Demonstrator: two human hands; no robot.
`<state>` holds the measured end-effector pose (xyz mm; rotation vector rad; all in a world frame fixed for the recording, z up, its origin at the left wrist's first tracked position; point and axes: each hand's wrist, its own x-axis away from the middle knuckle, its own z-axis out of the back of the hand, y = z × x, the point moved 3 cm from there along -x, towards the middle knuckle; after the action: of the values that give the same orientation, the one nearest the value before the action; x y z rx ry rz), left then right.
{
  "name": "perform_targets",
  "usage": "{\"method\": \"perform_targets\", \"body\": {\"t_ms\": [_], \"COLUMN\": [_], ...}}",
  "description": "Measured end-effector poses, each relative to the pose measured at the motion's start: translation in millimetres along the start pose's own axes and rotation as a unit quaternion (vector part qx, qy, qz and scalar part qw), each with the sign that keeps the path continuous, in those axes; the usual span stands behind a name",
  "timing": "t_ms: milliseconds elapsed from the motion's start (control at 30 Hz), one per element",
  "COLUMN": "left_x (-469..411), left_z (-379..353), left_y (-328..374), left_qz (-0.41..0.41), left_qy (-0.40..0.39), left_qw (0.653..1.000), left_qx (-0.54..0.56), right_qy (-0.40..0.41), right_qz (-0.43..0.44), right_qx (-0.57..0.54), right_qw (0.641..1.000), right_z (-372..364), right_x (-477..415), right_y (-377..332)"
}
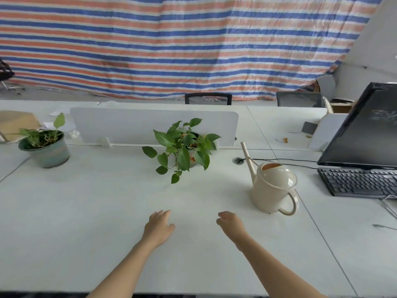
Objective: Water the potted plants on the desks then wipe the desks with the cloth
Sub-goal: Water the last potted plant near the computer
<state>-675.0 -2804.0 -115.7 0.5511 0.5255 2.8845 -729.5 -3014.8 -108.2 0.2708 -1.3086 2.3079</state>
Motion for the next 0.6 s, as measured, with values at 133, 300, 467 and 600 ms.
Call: {"method": "perform_targets", "body": {"t_ms": [133,300,467,600], "left_x": [51,116,151,175], "left_z": [3,9,28,51], "left_y": [-35,-84,-130,-178], "left_qz": [0.037,0.088,0.125,0.158], "left_qy": [0.031,0.065,0.110,0.160], "left_qw": [0.999,0.994,0.985,0.973], "left_qx": [0.005,0.009,0.040,0.060], "right_qy": [-0.043,-0.116,-0.147,-0.179], "right_qz": [0.037,0.053,0.083,0.118], "right_qx": [-0.016,-0.006,0.006,0.029], "right_qw": [0.998,0.992,0.986,0.976], "right_z": [-31,-78,-115,-159], "right_x": [28,66,87,102], "right_y": [-4,-13,-39,-74]}}
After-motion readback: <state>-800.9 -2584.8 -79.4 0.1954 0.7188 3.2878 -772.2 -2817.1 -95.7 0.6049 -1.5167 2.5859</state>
